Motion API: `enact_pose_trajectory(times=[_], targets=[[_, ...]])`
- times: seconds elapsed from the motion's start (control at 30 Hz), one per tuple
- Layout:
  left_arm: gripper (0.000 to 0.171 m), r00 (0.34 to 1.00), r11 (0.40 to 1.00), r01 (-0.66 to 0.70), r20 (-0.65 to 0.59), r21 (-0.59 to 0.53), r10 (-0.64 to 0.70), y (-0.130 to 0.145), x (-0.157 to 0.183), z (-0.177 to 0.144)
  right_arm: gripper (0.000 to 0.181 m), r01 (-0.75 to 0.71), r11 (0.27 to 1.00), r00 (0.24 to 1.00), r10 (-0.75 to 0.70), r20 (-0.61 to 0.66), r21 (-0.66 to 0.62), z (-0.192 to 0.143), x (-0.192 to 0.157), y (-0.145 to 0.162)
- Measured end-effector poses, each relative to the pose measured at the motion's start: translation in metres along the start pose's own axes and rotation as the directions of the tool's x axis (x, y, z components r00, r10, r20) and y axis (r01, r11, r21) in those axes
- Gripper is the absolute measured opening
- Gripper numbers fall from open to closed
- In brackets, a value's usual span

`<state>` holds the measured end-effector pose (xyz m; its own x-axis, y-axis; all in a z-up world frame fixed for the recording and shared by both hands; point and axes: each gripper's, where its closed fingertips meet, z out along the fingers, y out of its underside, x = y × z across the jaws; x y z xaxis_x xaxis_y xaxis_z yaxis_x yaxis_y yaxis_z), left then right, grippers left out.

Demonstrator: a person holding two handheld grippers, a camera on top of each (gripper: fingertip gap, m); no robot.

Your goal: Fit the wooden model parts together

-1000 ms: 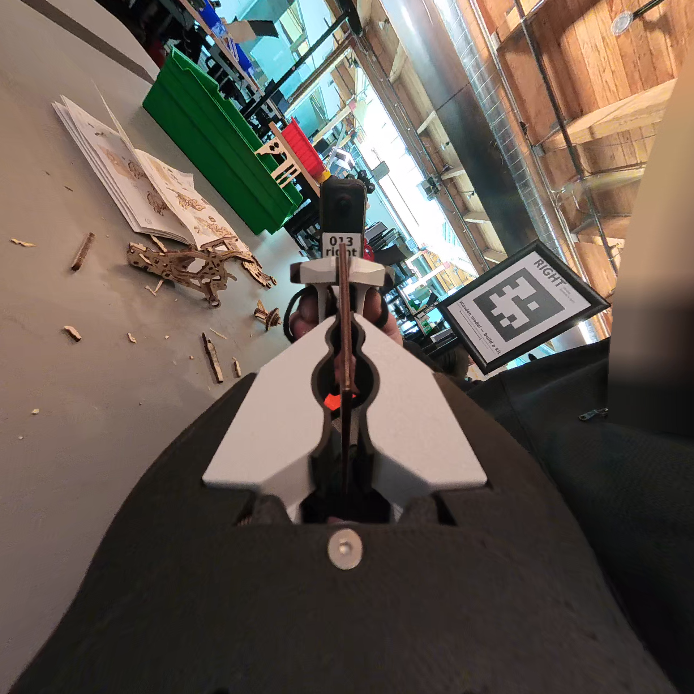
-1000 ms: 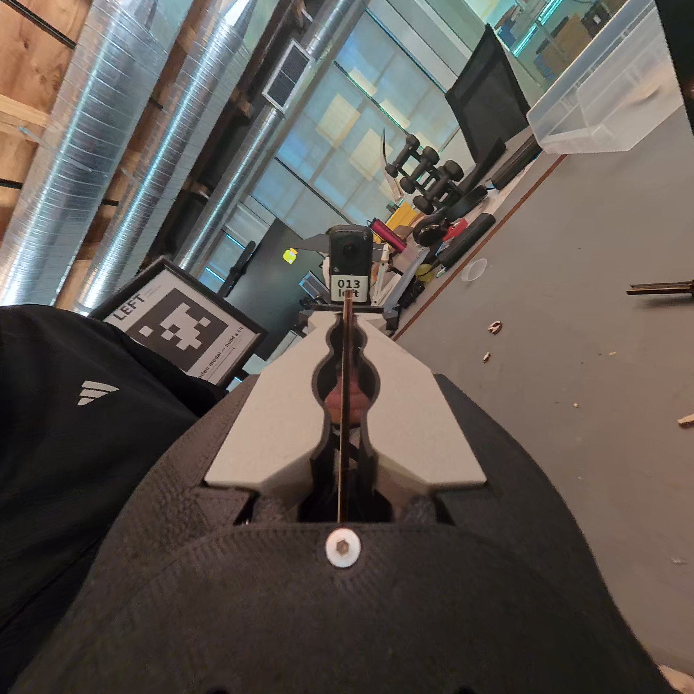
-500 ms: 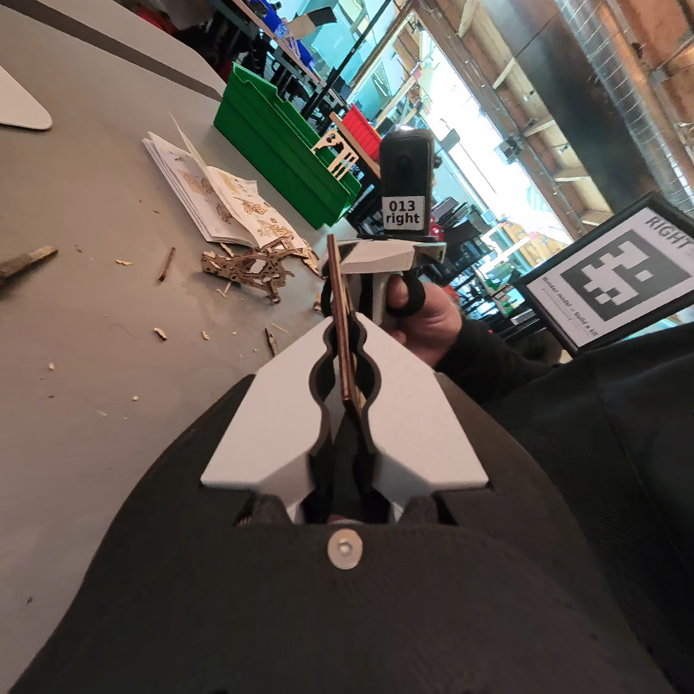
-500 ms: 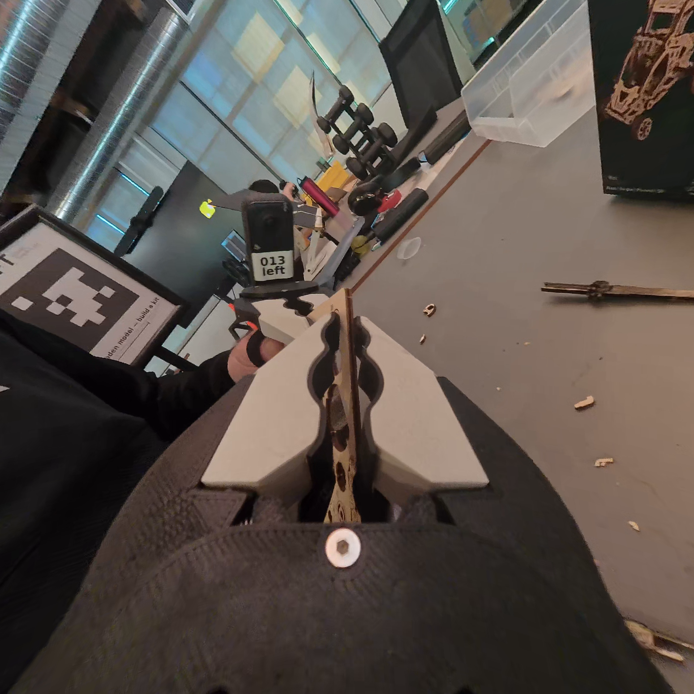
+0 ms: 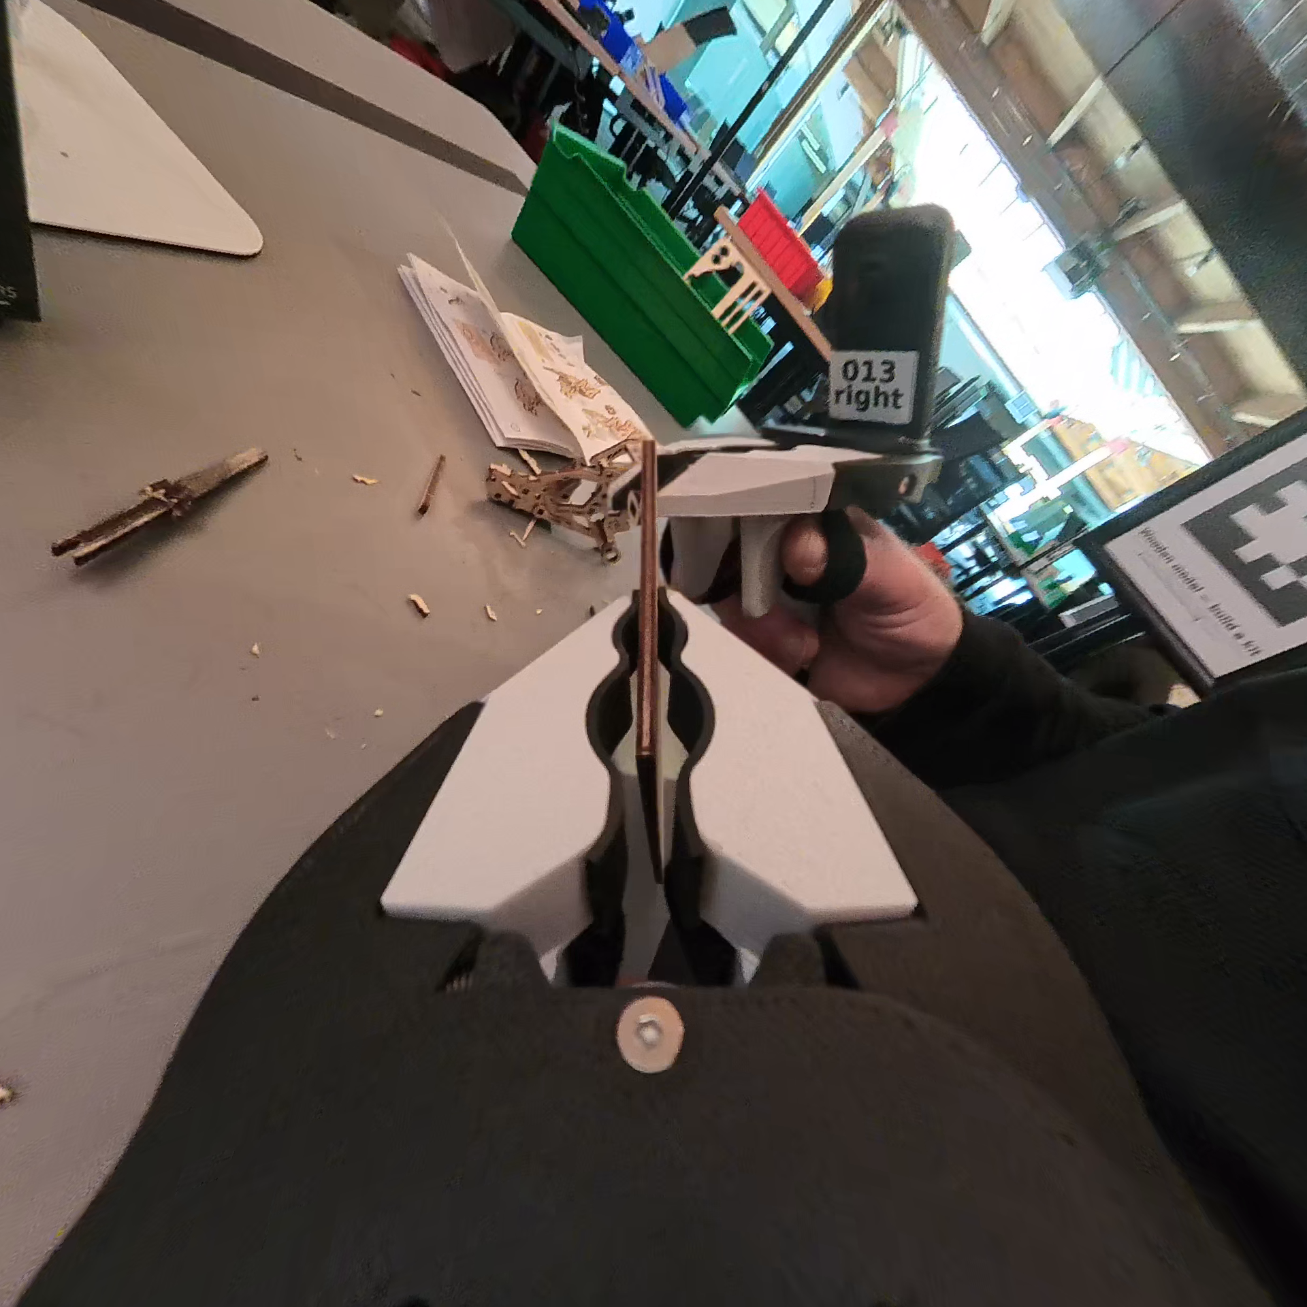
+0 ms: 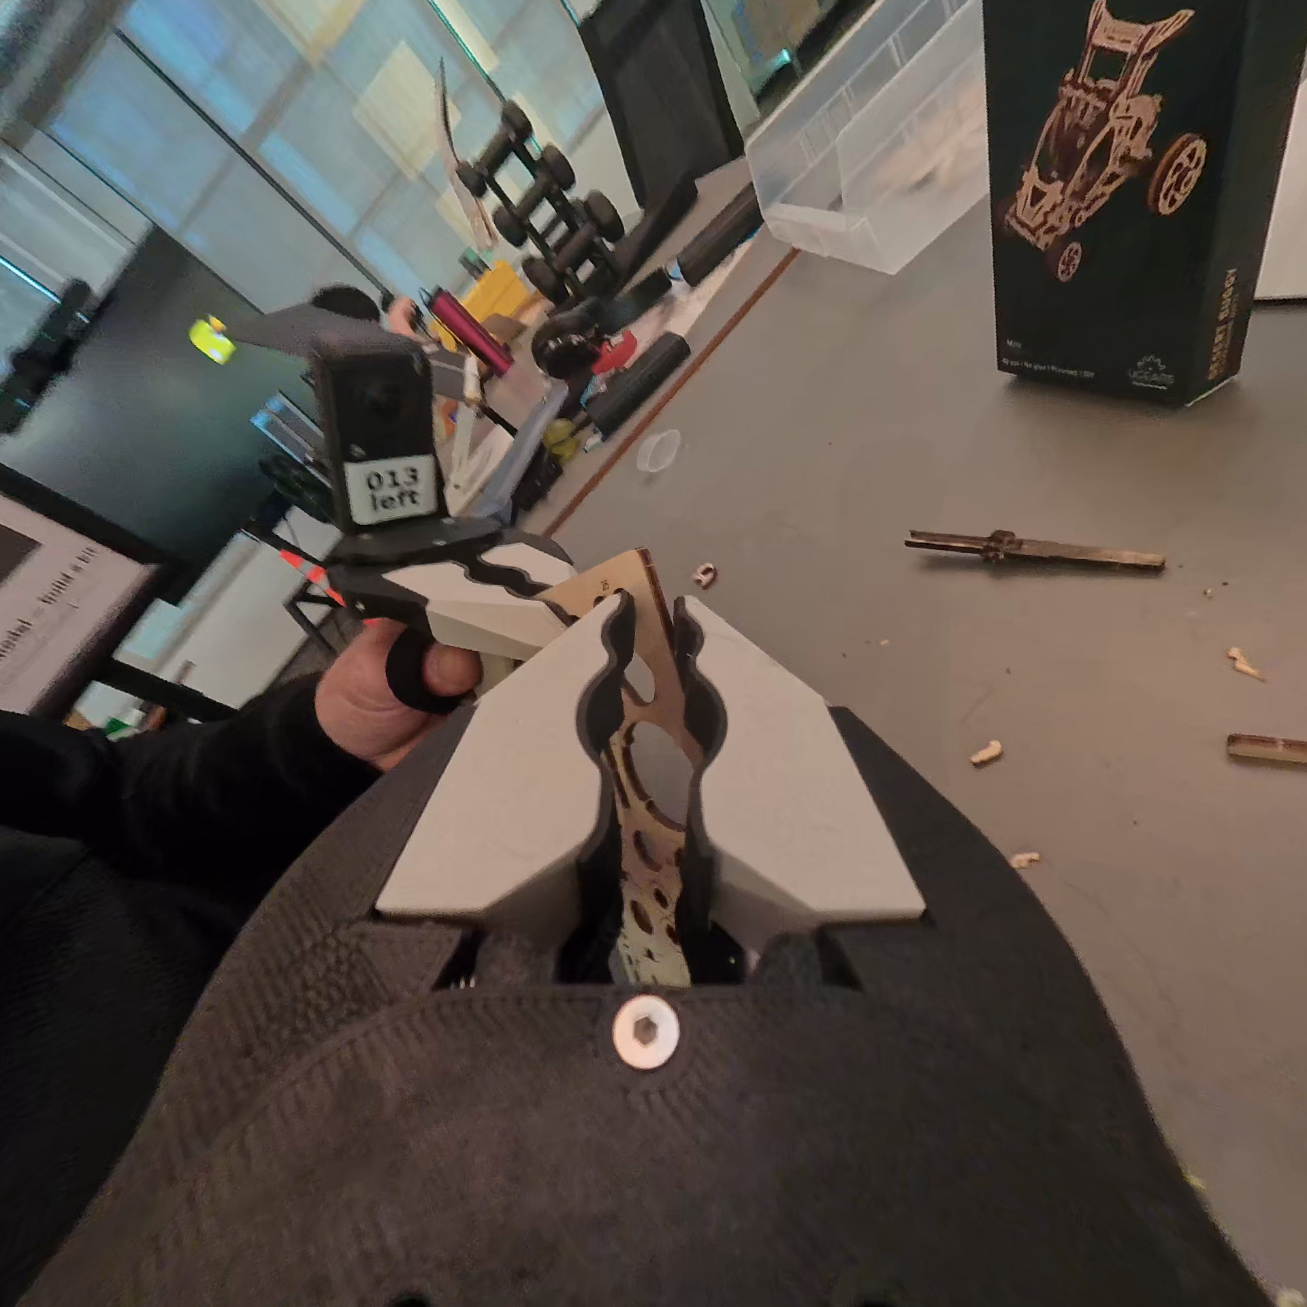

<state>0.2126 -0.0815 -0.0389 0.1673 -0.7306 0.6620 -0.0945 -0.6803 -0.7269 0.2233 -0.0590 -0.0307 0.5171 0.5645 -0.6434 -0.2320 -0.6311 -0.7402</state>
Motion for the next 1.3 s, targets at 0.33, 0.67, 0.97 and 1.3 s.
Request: enact_pose_trajectory(times=[0.33, 0.67, 0.97, 1.3], targets=[[0.0, 0.983, 0.993, 0.113, -0.144, 0.015, -0.11, -0.007, 0.007, -0.005, 0.011, -0.032, 0.999, 0.993, 0.031, 0.11, 0.004, -0.002, -0.008, -0.007], [0.001, 0.999, 1.0, 0.004, -0.047, 0.0, -0.004, -0.005, 0.002, -0.004, 0.006, 0.016, 0.998, 0.999, -0.014, 0.028, -0.059, 0.005, -0.003, -0.003], [0.0, 0.997, 0.999, -0.05, 0.054, -0.007, 0.05, -0.006, -0.012, -0.007, 0.008, 0.202, 0.972, 0.964, -0.219, -0.148, -0.119, 0.014, 0.007, -0.004], [0.0, 0.973, 0.984, 0.178, -0.154, 0.014, -0.173, -0.007, -0.027, -0.022, 0.013, 0.077, 0.992, 0.995, -0.083, -0.052, -0.096, 0.006, 0.016, 0.0]])
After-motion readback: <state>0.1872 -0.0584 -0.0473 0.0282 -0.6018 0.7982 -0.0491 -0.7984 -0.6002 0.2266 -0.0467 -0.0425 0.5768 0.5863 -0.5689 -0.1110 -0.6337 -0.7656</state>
